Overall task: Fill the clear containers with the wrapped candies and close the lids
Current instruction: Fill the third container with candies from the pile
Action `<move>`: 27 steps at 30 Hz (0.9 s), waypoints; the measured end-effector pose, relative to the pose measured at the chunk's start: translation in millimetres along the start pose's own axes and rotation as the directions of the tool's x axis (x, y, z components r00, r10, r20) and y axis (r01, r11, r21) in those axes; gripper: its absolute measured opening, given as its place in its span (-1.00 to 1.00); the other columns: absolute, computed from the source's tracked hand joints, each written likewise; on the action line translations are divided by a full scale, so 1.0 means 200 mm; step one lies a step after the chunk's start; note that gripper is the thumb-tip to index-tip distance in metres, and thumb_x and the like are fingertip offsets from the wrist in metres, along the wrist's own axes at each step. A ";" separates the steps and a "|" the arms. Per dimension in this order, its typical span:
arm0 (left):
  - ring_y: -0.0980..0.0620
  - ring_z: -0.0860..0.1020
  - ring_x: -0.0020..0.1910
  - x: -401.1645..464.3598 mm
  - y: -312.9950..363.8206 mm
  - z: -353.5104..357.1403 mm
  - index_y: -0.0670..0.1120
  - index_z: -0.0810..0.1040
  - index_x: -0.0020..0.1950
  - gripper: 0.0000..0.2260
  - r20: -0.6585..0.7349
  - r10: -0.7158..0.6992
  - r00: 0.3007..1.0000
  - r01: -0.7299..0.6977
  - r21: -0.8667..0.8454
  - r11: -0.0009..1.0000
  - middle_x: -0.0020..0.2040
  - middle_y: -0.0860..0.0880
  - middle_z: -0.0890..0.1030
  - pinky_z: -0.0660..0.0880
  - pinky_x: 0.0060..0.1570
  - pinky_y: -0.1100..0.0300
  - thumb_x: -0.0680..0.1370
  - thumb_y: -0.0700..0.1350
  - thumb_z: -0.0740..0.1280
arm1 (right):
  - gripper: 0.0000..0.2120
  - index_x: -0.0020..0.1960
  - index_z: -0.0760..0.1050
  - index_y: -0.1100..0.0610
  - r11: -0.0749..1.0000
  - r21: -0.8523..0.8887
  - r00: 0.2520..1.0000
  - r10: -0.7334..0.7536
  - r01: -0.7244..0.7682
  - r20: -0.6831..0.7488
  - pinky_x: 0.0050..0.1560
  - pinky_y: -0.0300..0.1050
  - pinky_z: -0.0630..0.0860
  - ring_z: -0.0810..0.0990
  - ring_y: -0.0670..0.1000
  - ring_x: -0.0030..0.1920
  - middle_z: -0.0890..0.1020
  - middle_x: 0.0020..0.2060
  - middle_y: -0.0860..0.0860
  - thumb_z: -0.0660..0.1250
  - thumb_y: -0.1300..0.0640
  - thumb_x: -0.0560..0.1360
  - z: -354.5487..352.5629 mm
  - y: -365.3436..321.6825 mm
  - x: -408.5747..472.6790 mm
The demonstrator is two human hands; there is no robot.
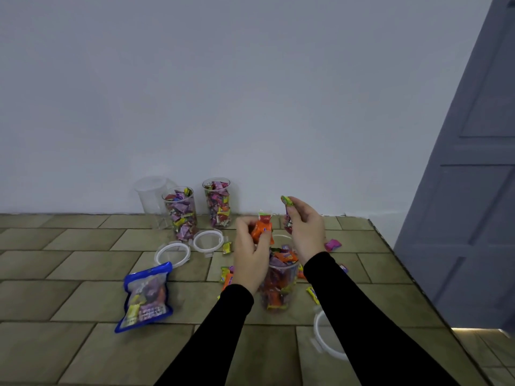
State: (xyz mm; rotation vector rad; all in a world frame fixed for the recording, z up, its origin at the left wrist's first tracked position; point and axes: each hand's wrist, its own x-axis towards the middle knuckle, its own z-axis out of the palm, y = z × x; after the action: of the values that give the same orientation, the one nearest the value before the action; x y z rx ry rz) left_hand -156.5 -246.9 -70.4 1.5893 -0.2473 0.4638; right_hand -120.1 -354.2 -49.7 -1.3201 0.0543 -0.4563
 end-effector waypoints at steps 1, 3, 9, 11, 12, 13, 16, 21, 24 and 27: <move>0.11 0.44 -0.20 -0.01 0.00 0.00 0.00 0.39 -0.03 -0.91 -0.001 0.002 1.000 -0.002 -0.005 1.000 -0.16 0.04 0.45 0.40 -0.17 0.24 0.50 -0.13 0.26 | -0.78 0.20 0.54 0.24 1.000 0.002 1.000 -0.002 0.002 -0.002 -0.38 -0.29 0.45 0.43 -0.11 -0.40 0.49 -0.33 -0.03 0.21 0.30 0.59 0.00 0.00 0.00; 0.07 0.44 -0.17 -0.02 -0.01 0.01 0.02 0.40 -0.04 -0.87 0.015 0.002 1.000 -0.002 -0.011 1.000 -0.16 0.06 0.45 0.41 -0.13 0.17 0.46 -0.16 0.27 | -0.77 0.20 0.54 0.24 1.000 0.006 1.000 0.003 -0.002 -0.012 -0.37 -0.28 0.45 0.43 -0.08 -0.37 0.51 -0.31 -0.02 0.22 0.30 0.59 0.00 0.00 0.00; 0.08 0.45 -0.13 -0.04 -0.01 0.02 0.07 0.42 -0.06 -0.73 0.068 0.010 0.998 -0.011 0.011 1.000 -0.10 0.00 0.46 0.42 -0.14 0.26 0.34 -0.24 0.24 | -0.77 0.20 0.54 0.20 0.999 -0.047 1.000 -0.010 0.009 -0.020 -0.35 -0.24 0.45 0.45 -0.05 -0.34 0.52 -0.32 -0.03 0.22 0.28 0.59 0.00 0.02 0.00; 0.06 0.47 -0.10 -0.03 -0.02 0.02 0.08 0.44 -0.05 -0.71 0.088 0.049 0.995 -0.052 0.029 0.998 -0.07 -0.03 0.48 0.44 -0.14 0.26 0.32 -0.24 0.24 | -0.77 0.20 0.54 0.21 1.000 -0.028 1.000 -0.002 0.001 -0.015 -0.37 -0.28 0.44 0.44 -0.06 -0.36 0.50 -0.33 -0.01 0.22 0.28 0.59 -0.01 0.02 0.00; 0.05 0.48 -0.08 -0.03 -0.03 0.02 0.09 0.45 -0.03 -0.71 0.102 0.064 0.993 -0.069 0.041 0.997 -0.06 -0.01 0.49 0.46 -0.10 0.22 0.33 -0.23 0.25 | -0.77 0.20 0.54 0.21 1.000 -0.024 1.000 -0.003 0.003 -0.015 -0.38 -0.29 0.44 0.44 -0.06 -0.36 0.49 -0.33 -0.01 0.21 0.29 0.59 -0.01 0.02 0.00; 0.04 0.49 -0.06 -0.03 -0.04 0.01 0.09 0.45 -0.01 -0.70 0.118 0.073 0.990 -0.079 0.048 0.996 -0.05 0.01 0.50 0.47 -0.05 0.18 0.33 -0.22 0.27 | -0.77 0.20 0.53 0.22 1.000 -0.020 1.000 -0.006 0.006 -0.015 -0.39 -0.30 0.44 0.43 -0.06 -0.36 0.49 -0.33 -0.01 0.21 0.29 0.59 -0.01 0.02 0.00; 0.02 0.53 0.06 -0.03 -0.05 -0.01 0.03 0.47 0.07 -0.68 0.184 0.070 0.981 -0.070 -0.002 0.998 0.00 0.01 0.55 0.48 0.08 0.12 0.35 -0.19 0.29 | -0.78 0.20 0.54 0.21 1.000 -0.026 1.000 -0.013 0.013 -0.011 -0.38 -0.30 0.45 0.44 -0.07 -0.37 0.50 -0.33 0.02 0.22 0.28 0.59 -0.01 0.02 0.00; 0.05 0.47 0.27 -0.06 -0.10 -0.05 0.02 0.43 0.28 -0.54 0.211 0.017 0.977 -0.009 -0.037 0.999 0.22 0.00 0.52 0.40 0.29 0.09 0.40 0.04 0.35 | -0.81 0.16 0.55 0.16 1.000 0.025 1.000 0.008 -0.007 -0.012 -0.36 -0.25 0.46 0.43 -0.07 -0.36 0.48 -0.35 -0.02 0.24 0.26 0.59 -0.01 0.02 0.00; 0.11 0.47 0.30 -0.08 -0.16 -0.07 0.11 0.31 0.40 -0.33 0.329 -0.089 0.940 0.092 0.006 0.996 0.28 0.03 0.51 0.40 0.28 0.18 0.35 0.18 0.46 | -0.81 0.17 0.56 0.12 1.000 -0.003 1.000 0.014 -0.014 0.021 -0.31 -0.21 0.50 0.46 -0.08 -0.33 0.50 -0.36 -0.03 0.28 0.19 0.58 -0.01 0.02 0.00; 0.18 0.53 0.24 -0.08 -0.20 -0.08 0.10 0.30 0.43 -0.15 0.390 -0.168 0.905 0.162 0.047 0.986 0.23 0.15 0.56 0.45 0.19 0.28 0.21 0.06 0.60 | -0.80 0.18 0.56 0.09 0.998 -0.064 0.997 0.025 -0.020 0.073 -0.30 -0.20 0.53 0.48 -0.08 -0.29 0.51 -0.34 -0.01 0.29 0.15 0.58 -0.01 0.01 0.00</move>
State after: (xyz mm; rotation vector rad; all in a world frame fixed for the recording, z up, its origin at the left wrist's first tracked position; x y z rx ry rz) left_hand -156.0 -229.0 -113.4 1.6925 -0.4105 0.0081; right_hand -120.4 -354.7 -51.7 -1.3963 0.0218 -0.3889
